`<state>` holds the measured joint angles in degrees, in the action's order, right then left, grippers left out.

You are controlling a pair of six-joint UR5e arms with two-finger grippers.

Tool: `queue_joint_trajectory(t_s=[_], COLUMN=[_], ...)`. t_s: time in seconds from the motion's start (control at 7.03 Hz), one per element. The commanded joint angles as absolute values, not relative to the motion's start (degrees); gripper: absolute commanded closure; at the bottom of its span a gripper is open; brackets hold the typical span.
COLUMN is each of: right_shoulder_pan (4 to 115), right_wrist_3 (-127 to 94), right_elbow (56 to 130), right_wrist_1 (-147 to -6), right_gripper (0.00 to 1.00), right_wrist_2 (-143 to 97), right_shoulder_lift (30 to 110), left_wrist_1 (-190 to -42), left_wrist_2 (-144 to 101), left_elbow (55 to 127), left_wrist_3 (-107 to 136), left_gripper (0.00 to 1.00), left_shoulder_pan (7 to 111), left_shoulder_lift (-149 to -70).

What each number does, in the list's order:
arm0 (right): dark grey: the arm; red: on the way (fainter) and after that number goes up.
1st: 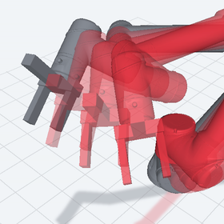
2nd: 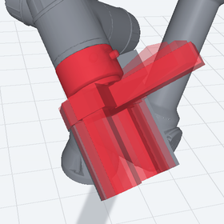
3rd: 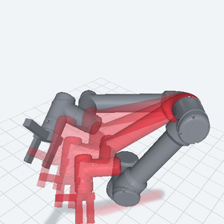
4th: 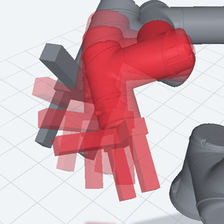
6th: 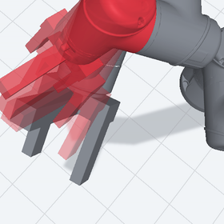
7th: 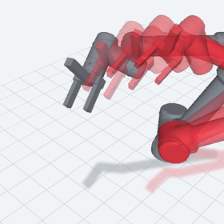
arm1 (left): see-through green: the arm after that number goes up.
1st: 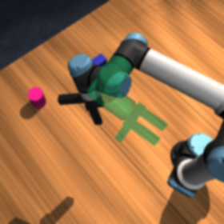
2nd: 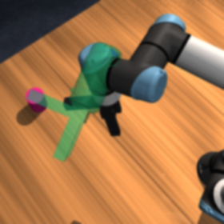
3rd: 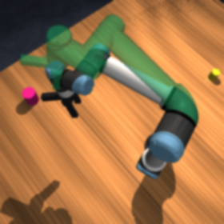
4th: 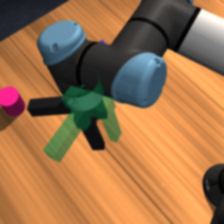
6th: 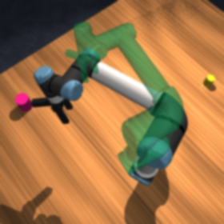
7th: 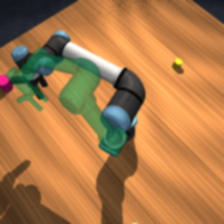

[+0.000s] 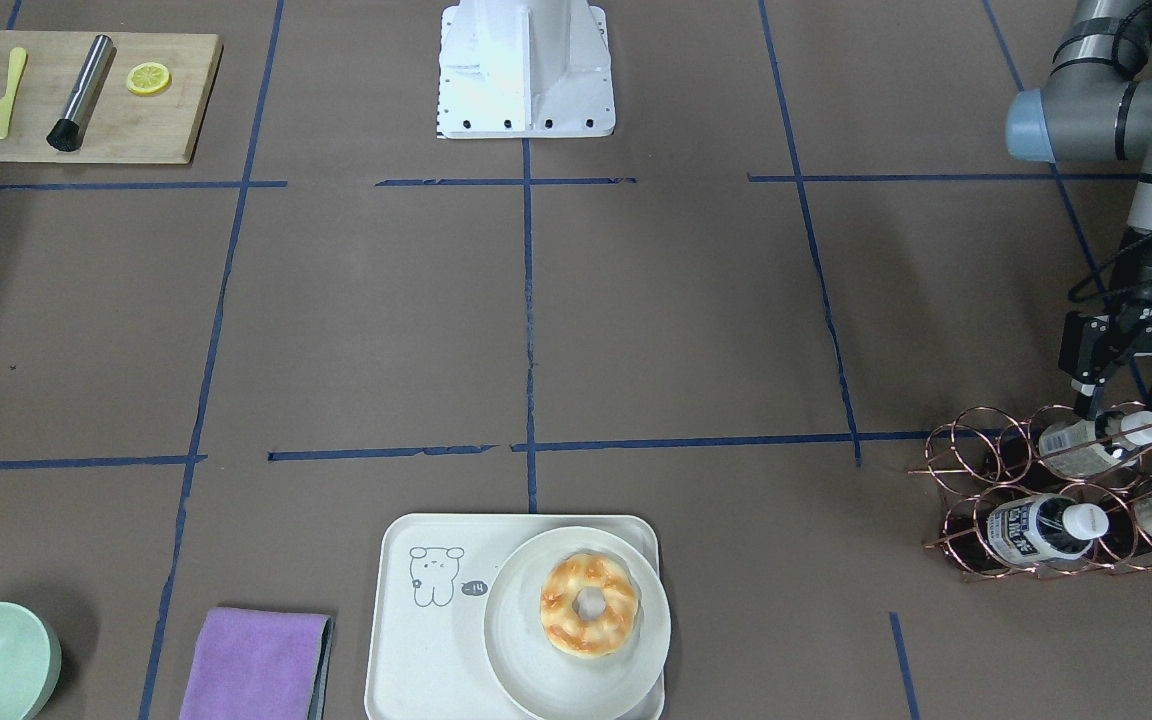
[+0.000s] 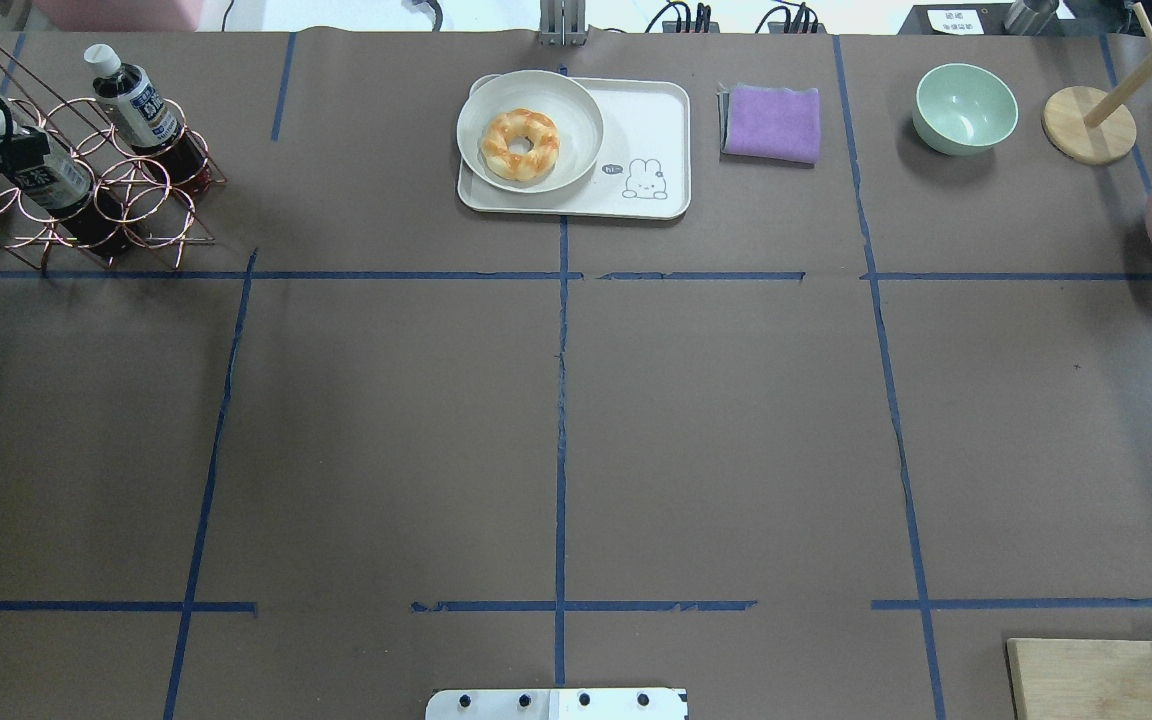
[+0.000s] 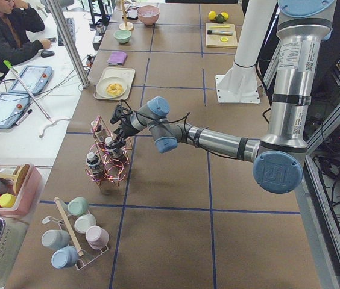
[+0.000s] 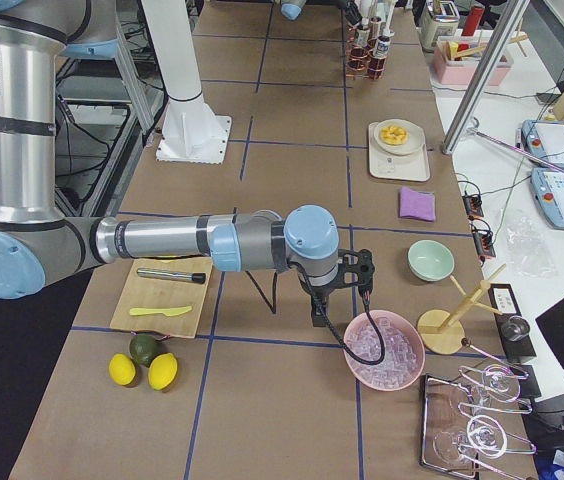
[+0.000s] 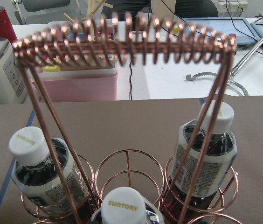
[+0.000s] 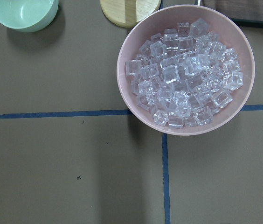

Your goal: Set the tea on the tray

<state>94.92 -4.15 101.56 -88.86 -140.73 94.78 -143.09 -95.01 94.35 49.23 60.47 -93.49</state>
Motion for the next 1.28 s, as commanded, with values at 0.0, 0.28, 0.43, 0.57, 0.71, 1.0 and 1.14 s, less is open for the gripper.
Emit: queue_joint_trajectory(t_s=[0.0, 0.28, 0.43, 0.57, 0.71, 1.0, 1.14], right_shoulder_pan=[94.92, 94.92, 94.92, 94.92, 94.92, 94.92, 94.92], right_wrist_3=[-4.22, -4.31, -4.31, -4.31, -4.31, -4.31, -4.31], right_elbow=[101.6, 101.69, 101.69, 101.69, 101.78, 102.13, 102.13], right_wrist_1=[-88.86, -88.86, -88.86, -88.86, -88.86, -88.86, -88.86], right_gripper=[0.0, 0.0, 0.0, 0.0, 0.0, 0.0, 0.0], right_wrist_2=[-140.71, -140.8, -140.8, -140.8, -140.8, -140.8, -140.8], right_shoulder_lift=[94.83, 94.75, 94.75, 94.75, 94.75, 94.75, 94.75], left_wrist_1=[-143.09, -142.74, -142.73, -142.65, -142.56, -142.56, -142.56], left_wrist_2=[-95.01, -95.01, -94.92, -94.92, -94.83, -94.83, -94.83], left_elbow=[94.31, 94.31, 94.22, 94.04, 93.96, 92.99, 92.81], left_wrist_3=[48.25, 48.25, 48.16, 48.16, 48.16, 48.25, 48.25], left_gripper=[0.26, 0.27, 0.27, 0.28, 0.28, 0.29, 0.29], left_shoulder_pan=[60.56, 60.99, 61.08, 61.52, 61.52, 61.52, 61.52], left_shoulder_lift=[-93.52, -93.52, -93.6, -93.6, -94.04, -95.01, -95.01])
